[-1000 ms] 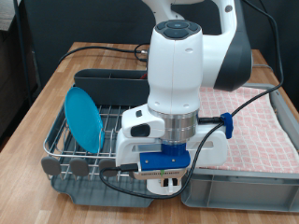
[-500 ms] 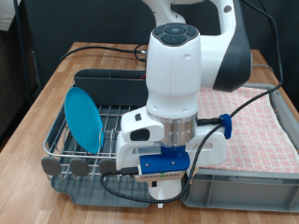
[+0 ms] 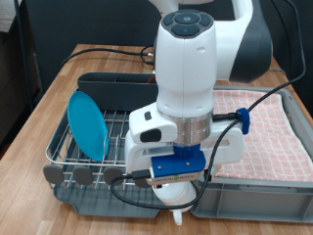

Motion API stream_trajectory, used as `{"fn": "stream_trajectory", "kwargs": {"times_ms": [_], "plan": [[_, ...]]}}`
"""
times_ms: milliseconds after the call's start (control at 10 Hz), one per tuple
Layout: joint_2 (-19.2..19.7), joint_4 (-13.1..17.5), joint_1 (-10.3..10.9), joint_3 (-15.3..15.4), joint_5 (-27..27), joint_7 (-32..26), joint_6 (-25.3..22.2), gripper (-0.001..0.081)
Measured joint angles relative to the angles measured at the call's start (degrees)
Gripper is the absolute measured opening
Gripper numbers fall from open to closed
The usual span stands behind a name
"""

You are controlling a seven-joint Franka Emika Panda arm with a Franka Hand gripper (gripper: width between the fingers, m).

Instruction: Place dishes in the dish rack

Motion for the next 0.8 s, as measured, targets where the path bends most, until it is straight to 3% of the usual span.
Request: {"fn": "stream_trajectory", "kwargs": {"times_ms": [300,800], "plan": [[-0.7,1.83,0.16,-0.73,-0.83,0.0,-3.5,0.0802],[-5.14,3.12,0.76,-2.2,-3.94,-0.01,-8.98,0.0802]]}}
